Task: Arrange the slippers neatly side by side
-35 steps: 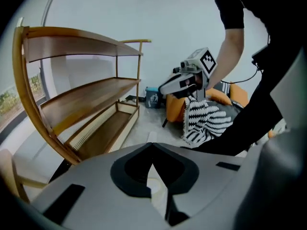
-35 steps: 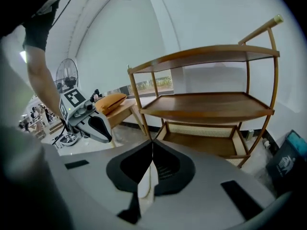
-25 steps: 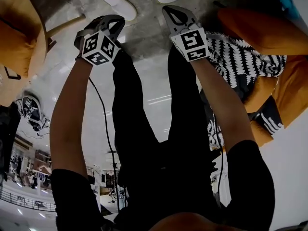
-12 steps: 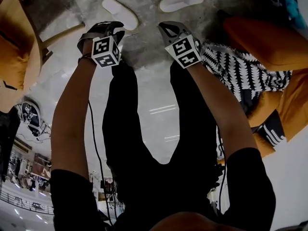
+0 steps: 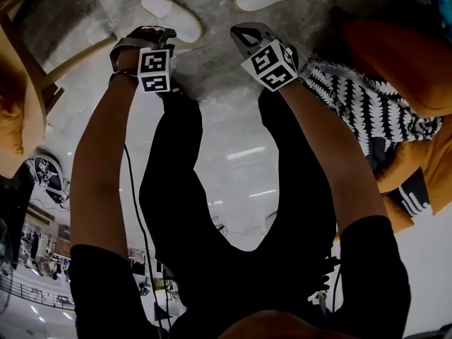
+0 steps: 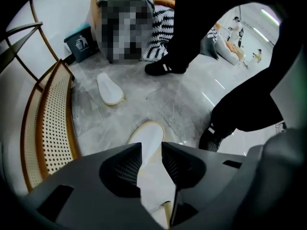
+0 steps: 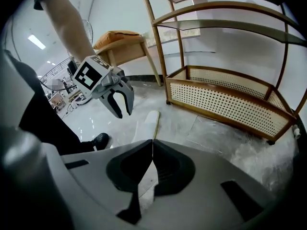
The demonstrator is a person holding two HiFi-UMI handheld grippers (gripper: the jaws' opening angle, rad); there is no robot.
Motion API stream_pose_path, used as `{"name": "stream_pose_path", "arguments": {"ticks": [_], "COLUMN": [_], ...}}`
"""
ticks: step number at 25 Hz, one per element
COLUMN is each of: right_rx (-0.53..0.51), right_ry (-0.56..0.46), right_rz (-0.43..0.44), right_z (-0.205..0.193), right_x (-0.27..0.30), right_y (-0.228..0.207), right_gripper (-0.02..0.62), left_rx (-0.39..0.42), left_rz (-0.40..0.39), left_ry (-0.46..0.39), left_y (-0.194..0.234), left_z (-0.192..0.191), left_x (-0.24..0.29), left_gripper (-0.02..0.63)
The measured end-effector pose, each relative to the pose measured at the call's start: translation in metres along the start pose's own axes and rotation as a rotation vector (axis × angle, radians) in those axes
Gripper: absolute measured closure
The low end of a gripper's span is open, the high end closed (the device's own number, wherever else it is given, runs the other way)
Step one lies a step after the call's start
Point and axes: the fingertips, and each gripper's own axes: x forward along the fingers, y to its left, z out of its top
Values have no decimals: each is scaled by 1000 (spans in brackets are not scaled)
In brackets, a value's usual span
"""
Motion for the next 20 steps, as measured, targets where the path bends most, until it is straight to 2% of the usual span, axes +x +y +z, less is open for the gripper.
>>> {"name": "stream_pose_path", "arguments": {"ticks": [3, 6, 10, 16, 20], "right_rx": [-22, -58, -74, -72, -58], "right_ry": [4, 33, 34, 24, 30], "right_rz": [-10, -3, -4, -22, -22], "right_z": [-10, -28, -43, -52, -65], "right_x": [13, 25, 35, 47, 48], "right_y": [-8, -9, -18, -32, -35], "right_gripper": [563, 563, 563, 563, 563], "left_rx": [43, 53, 74, 148, 151], "left_rz": [0, -3, -11, -30, -33], "left_ry": [53, 97, 119, 140, 154], "left_y": [1, -1, 2, 2, 2], "left_z": [-20, -35, -40, -43, -44], "left_x": [21, 40, 63, 97, 110], "left_gripper": [455, 439, 422, 422, 423]}}
